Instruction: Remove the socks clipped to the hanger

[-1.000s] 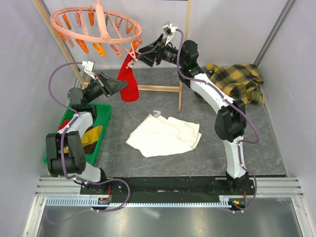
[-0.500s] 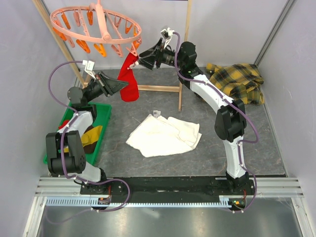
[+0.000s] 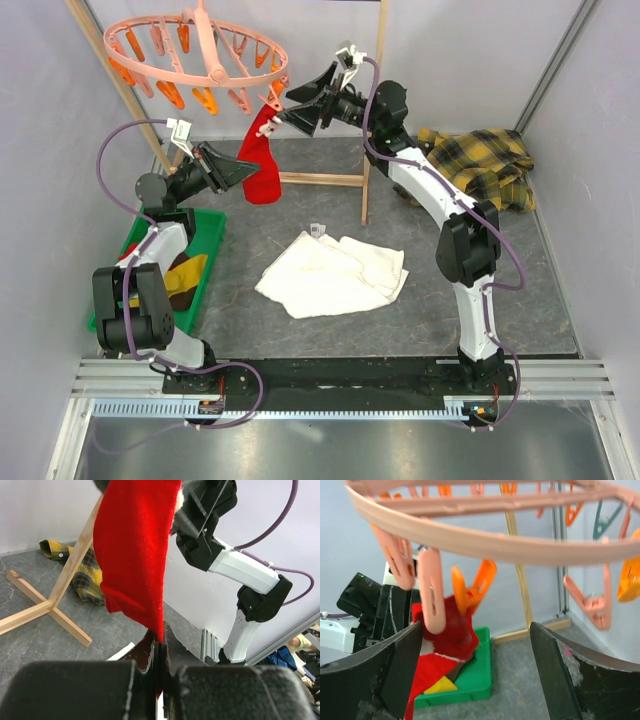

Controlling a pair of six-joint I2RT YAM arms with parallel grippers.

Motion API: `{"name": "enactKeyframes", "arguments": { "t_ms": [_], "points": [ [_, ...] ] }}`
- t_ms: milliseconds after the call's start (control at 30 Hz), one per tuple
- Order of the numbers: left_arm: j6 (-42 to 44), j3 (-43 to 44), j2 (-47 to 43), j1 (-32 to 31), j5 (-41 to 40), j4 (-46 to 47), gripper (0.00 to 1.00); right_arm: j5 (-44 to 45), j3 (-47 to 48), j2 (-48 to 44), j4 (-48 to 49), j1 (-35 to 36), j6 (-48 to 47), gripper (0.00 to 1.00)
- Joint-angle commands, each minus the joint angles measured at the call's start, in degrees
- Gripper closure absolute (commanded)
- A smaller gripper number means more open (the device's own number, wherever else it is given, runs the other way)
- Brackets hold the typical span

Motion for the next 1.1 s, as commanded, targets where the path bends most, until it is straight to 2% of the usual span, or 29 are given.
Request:
{"name": "enactKeyframes", "arguments": {
  "t_ms": [0, 300, 533, 833, 1067],
  "points": [
    [-0.5, 1.98, 0.25, 0.43, 2.03, 3.04, 0.98, -2.36, 4.84, 0.79, 9.19, -0.33, 2.31, 0.04],
    [-3.4, 1.98, -0.01, 0.79, 0.88, 5.41, 0.98, -3.24, 14.51, 8.26, 11.47, -0.33, 5.65, 0.04],
    [-5.07, 2.6, 1.13, 1.05, 1.24, 6.82, 0.98, -4.39, 15.31, 9.94, 18.85, -0.41, 10.48, 0.06],
    [-5.86, 2.51, 1.13, 1.93, 1.76, 7.44, 0.98, 1.76, 13.02, 9.59, 26.49, -0.85, 15.93, 0.1],
    [-7.27, 2.24, 0.95, 3.25, 1.41, 9.1, 0.98, 3.79, 15.04, 12.48, 28.7, -0.77, 19.8, 0.11]
  ]
}}
